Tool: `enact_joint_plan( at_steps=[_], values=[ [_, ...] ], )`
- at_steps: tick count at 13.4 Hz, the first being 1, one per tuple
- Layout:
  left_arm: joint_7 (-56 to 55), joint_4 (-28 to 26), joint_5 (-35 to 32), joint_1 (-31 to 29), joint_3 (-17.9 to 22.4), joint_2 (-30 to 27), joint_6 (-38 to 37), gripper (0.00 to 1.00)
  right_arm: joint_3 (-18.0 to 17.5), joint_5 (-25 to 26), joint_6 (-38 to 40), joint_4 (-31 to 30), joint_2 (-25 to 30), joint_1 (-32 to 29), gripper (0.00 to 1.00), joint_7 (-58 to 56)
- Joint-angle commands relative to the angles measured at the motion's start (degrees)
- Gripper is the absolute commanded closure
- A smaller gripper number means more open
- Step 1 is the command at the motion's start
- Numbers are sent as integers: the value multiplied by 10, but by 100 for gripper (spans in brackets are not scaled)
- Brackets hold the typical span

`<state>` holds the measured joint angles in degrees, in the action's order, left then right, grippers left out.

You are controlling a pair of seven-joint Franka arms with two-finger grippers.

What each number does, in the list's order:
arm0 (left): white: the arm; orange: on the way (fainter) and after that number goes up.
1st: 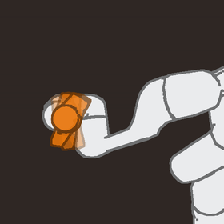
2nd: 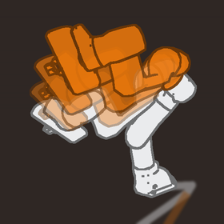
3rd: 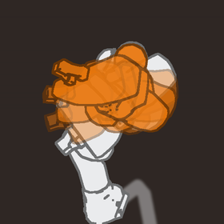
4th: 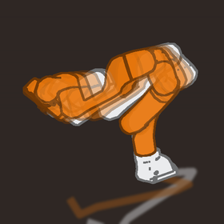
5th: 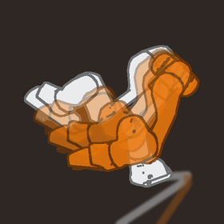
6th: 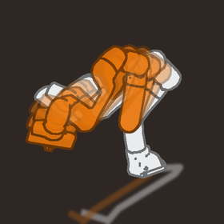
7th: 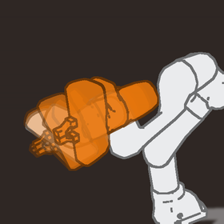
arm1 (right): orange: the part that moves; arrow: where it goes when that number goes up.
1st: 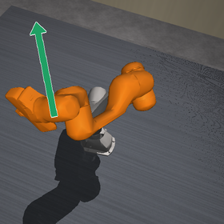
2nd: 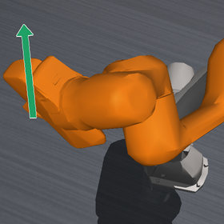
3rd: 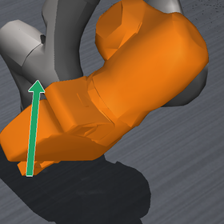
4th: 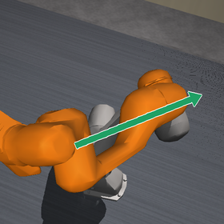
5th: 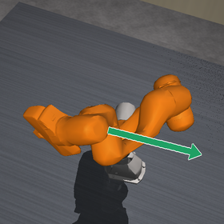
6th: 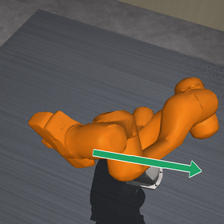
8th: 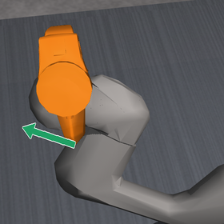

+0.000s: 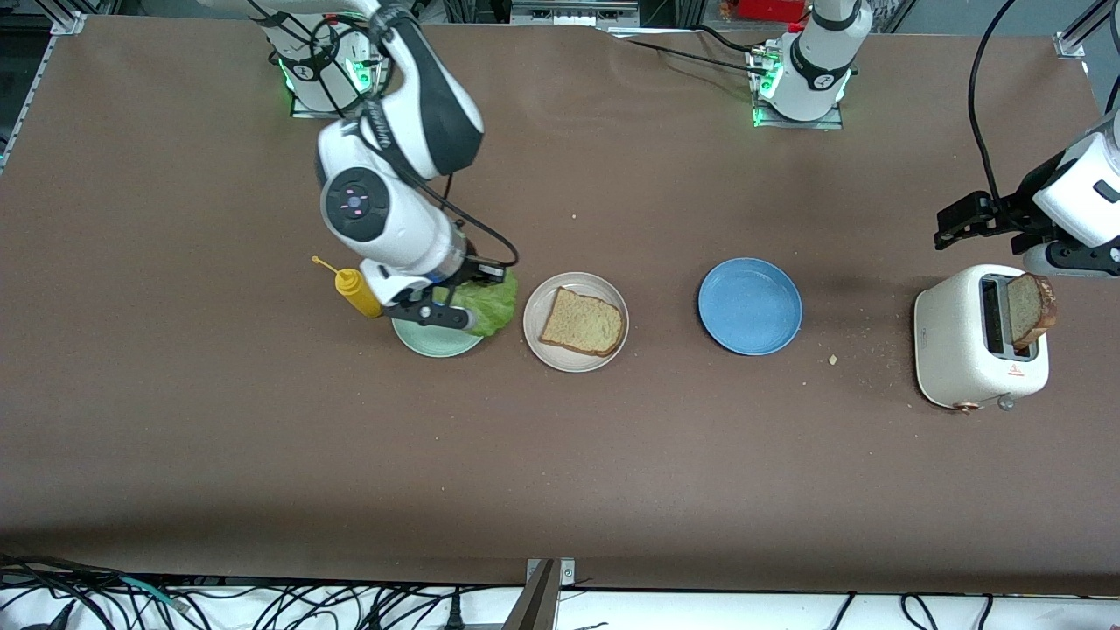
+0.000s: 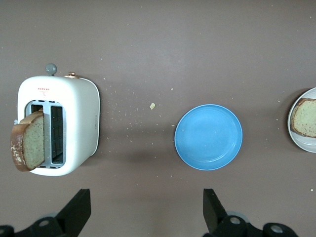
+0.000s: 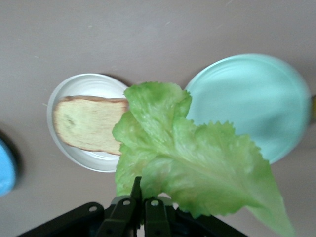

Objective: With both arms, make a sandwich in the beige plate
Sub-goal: 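Carry the lettuce leaf over the toast on the beige plate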

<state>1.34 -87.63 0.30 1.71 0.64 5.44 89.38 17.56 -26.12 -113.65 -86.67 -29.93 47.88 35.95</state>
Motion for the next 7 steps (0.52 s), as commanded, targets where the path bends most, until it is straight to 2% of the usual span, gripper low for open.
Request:
enact_joint_plan(
  at_steps=[1, 7],
  values=[
    [2, -5, 11, -2, 1, -3, 5, 0, 8, -63, -89, 10, -44, 44, 100, 40],
    [2, -5, 11, -2, 1, -3, 5, 0, 8, -103, -253, -6, -120, 113, 100, 46]
  ],
)
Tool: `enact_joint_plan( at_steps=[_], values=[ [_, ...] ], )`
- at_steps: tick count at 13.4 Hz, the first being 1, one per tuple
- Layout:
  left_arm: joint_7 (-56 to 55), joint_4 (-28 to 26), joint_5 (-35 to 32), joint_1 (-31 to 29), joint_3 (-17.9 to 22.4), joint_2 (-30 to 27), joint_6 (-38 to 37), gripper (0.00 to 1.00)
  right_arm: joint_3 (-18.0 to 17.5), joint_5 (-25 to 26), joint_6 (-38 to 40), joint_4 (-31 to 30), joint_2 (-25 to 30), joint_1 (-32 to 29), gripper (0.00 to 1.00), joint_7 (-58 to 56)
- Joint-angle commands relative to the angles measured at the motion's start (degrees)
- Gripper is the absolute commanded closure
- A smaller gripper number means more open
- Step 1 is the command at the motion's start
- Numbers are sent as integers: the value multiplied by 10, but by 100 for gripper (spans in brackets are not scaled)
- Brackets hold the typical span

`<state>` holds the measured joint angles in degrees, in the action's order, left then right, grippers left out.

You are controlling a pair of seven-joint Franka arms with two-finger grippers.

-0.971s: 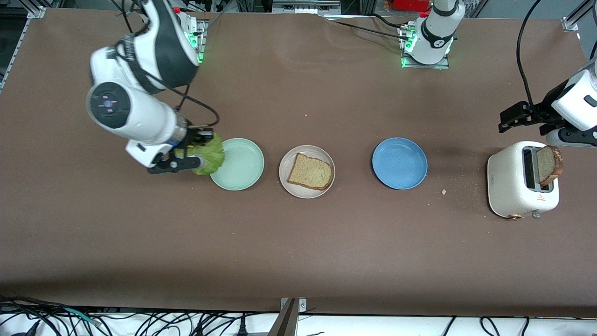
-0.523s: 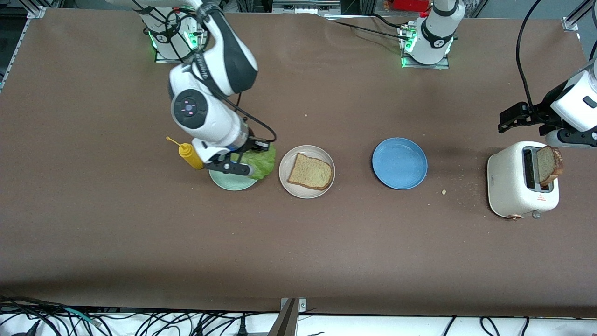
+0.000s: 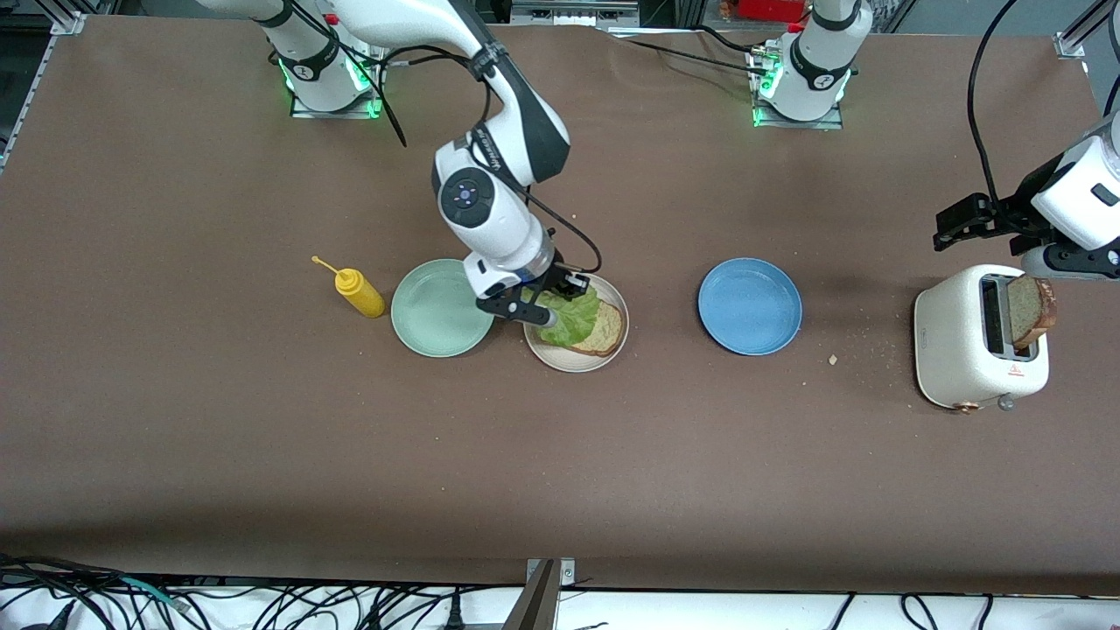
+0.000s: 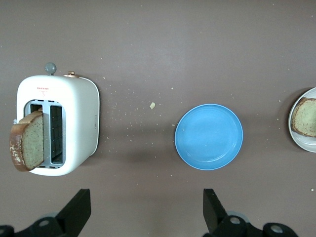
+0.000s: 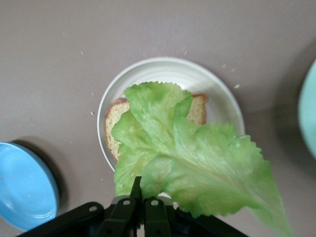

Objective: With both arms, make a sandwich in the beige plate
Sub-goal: 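Carry the lettuce leaf over the toast on the beige plate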

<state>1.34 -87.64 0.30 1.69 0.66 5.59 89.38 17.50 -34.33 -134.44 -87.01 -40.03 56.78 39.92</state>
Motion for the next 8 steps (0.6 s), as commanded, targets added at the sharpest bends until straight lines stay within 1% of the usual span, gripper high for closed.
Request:
enact_joint_plan(
  at_steps=[1, 4, 6, 7, 8],
  values=[
    [2, -5, 11, -2, 0, -5, 5, 0, 9, -28, -64, -5, -20, 25, 100, 15],
    [2, -5, 11, -2, 0, -5, 5, 0, 9, -33, -103, -5, -28, 32, 100, 17],
    [2, -5, 11, -2, 0, -4, 5, 0, 9, -39, -108, -6, -34, 39, 100, 17],
    [2, -5, 11, -2, 0, -5, 5, 0, 9, -39, -112, -6, -37, 42, 89, 17],
    [2, -5, 11, -2, 0, -5, 5, 0, 9, -39, -113, -6, -37, 42, 32, 17]
  ],
)
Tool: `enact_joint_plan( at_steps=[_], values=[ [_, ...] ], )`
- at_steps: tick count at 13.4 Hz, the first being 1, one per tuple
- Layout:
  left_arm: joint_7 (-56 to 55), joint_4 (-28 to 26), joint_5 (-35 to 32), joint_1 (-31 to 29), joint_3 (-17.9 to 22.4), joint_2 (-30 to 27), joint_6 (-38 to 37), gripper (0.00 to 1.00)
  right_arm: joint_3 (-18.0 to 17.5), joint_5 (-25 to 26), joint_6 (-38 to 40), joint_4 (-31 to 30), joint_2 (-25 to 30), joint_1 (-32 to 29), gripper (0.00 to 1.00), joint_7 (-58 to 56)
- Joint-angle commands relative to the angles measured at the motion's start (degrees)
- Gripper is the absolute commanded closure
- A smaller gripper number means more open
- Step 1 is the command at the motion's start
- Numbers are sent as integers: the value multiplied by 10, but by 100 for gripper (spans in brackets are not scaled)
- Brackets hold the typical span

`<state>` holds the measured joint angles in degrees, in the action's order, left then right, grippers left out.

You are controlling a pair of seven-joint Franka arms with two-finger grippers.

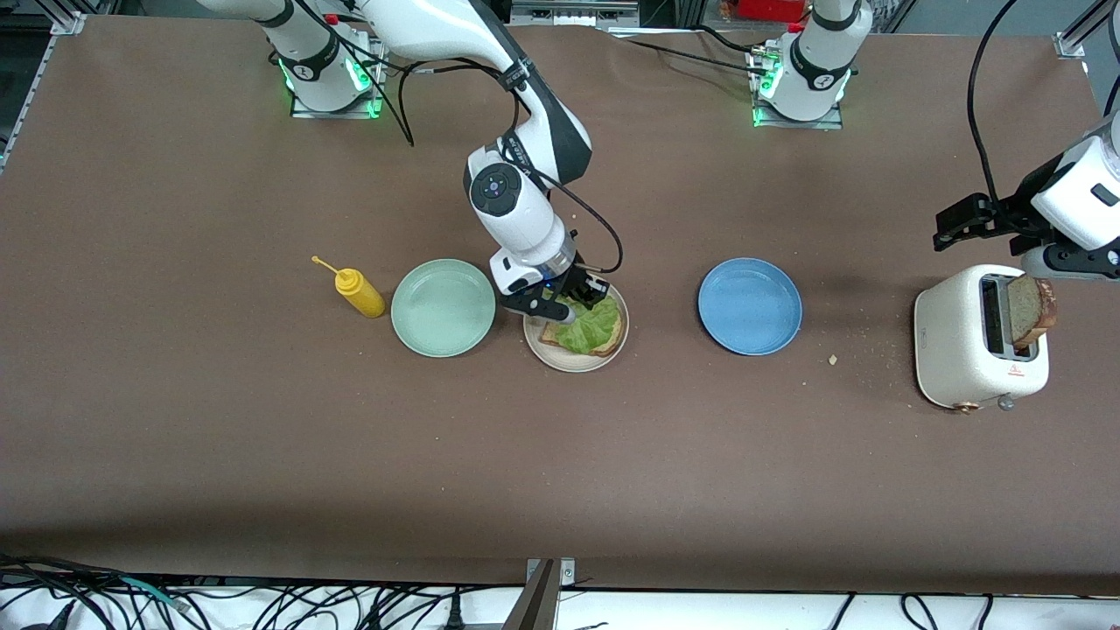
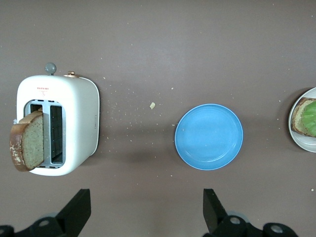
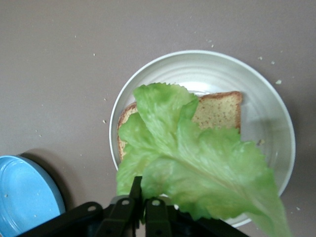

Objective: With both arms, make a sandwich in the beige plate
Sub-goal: 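Lower the lettuce onto the toast and open the right gripper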

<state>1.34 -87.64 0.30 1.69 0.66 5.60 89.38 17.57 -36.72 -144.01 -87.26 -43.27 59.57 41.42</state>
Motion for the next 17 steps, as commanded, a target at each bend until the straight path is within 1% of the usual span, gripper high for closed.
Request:
enact_joint_plan(
  at_steps=[1, 4, 7, 11, 12, 13, 15, 17],
  values=[
    [2, -5, 11, -2, 0, -5, 5, 0, 8, -15, -17, -4, -5, 17, 2, 2],
    [2, -4, 10, -1, 0, -4, 5, 0, 11, -14, -10, -13, 2, 20, 1, -4],
    [2, -4, 8, -2, 0, -4, 5, 0, 14, -8, 21, -38, 29, 20, 1, -4],
    [2, -4, 9, -2, 0, -4, 5, 0, 37, 3, 125, -37, 60, 20, 1, -4],
    [2, -3, 8, -3, 0, -4, 5, 0, 53, 19, 169, -34, 73, 20, 1, -5],
    [2, -3, 8, -3, 0, -4, 5, 0, 69, 47, 221, -31, 90, 20, 1, -7],
    [2, -4, 9, -2, 0, -4, 5, 0, 97, 115, 289, -31, 127, 20, 1, -23],
    [2, -3, 5, -2, 0, -4, 5, 0, 139, 141, 348, -31, 151, 20, 1, -69]
  ],
)
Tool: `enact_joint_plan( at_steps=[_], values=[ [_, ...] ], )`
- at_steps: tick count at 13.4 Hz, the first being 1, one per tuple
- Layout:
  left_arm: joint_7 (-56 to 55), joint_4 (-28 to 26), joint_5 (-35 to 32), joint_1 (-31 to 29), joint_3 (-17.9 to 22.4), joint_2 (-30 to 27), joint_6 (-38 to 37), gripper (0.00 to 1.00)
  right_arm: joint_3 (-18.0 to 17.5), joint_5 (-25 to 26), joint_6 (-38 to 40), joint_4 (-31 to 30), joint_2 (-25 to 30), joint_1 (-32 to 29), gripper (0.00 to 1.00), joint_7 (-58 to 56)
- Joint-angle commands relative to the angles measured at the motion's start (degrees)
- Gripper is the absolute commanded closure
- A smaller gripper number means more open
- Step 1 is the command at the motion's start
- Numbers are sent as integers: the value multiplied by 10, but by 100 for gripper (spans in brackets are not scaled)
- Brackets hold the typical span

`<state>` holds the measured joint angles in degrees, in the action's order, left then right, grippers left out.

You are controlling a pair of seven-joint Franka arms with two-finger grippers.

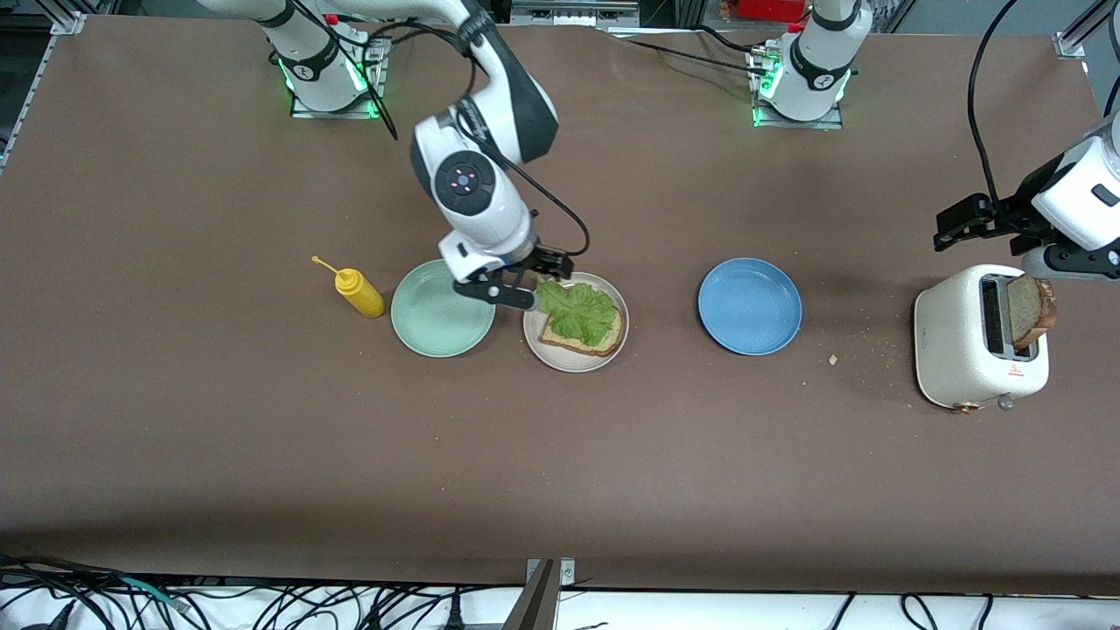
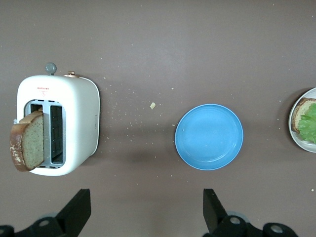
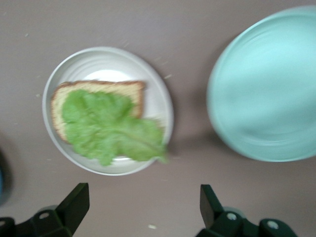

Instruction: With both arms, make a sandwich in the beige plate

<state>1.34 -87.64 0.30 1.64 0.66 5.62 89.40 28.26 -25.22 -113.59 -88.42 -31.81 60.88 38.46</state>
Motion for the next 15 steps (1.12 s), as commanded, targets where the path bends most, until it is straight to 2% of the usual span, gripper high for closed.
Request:
enact_joint_plan(
  at_steps=[1, 3, 6, 8, 9, 10, 12, 15],
  values=[
    [2, -3, 5, -4, 0, -4, 5, 0, 57, 40, 75, -18, 53, 6, 1, -78],
    [2, -4, 4, -7, 1, -4, 5, 0, 107, 67, 139, -18, 82, 6, 1, -150],
    [2, -3, 4, -10, 5, 1, 5, 0, 183, 81, 220, 9, 106, 6, 0, -169],
    [4, -3, -4, -26, 5, 4, 5, 0, 204, 84, 248, 30, 110, -4, 0, -166],
    [4, -3, -20, -28, 4, 4, 6, 0, 198, 83, 246, 31, 113, -35, 0, -169],
    [5, -3, -37, -29, 4, 9, 12, 0, 176, 84, 246, 34, 135, -63, 0, -188],
    [6, -4, -53, -43, 4, 16, 13, 0, 146, 106, 251, 53, 146, -136, 0, -280],
    [56, -10, -53, -81, 4, 43, 35, 0, 76, 113, 289, 90, 160, -247, 0, -308]
  ],
)
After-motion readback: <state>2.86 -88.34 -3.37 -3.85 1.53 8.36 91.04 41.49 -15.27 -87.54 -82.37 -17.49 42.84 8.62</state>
